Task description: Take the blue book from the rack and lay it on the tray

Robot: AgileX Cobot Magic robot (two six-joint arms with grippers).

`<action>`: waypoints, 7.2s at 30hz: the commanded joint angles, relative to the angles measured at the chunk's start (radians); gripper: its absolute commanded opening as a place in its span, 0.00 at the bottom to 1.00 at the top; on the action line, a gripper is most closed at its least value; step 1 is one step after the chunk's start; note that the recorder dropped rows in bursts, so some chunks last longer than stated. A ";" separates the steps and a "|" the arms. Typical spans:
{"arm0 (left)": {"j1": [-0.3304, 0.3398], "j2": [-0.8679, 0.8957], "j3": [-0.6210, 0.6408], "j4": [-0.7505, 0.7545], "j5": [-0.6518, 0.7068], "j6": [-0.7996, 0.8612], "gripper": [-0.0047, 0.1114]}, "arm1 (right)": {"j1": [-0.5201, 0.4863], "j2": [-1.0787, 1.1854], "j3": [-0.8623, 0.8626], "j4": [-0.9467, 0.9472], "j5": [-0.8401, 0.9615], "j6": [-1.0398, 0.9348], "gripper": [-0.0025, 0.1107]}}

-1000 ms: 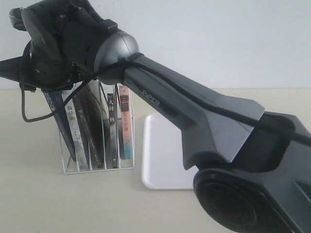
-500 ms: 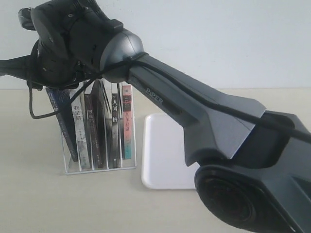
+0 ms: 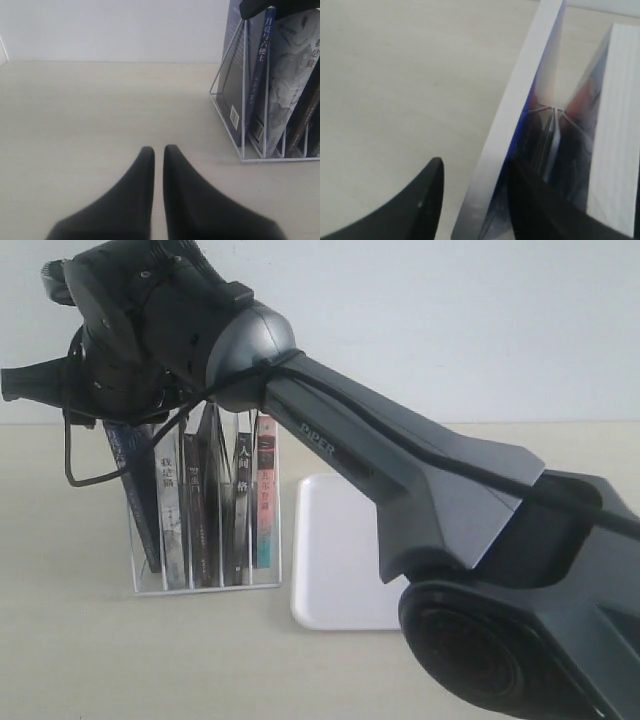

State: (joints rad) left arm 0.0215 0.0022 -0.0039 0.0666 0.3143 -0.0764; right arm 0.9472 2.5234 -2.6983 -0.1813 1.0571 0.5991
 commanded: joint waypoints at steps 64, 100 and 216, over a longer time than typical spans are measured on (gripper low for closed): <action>-0.008 -0.002 0.004 0.003 -0.008 0.002 0.09 | 0.029 -0.420 -0.096 -0.022 0.136 -0.187 0.02; -0.008 -0.002 0.004 0.003 -0.008 0.002 0.09 | 0.050 -1.324 0.979 -0.486 0.164 -0.191 0.02; -0.008 -0.002 0.004 0.003 -0.008 0.002 0.09 | -0.360 -1.057 1.719 0.487 -0.589 -1.391 0.02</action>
State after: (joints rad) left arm 0.0215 0.0022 -0.0039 0.0666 0.3143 -0.0764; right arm 0.5890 1.4753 -0.9747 0.3024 0.4756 -0.7991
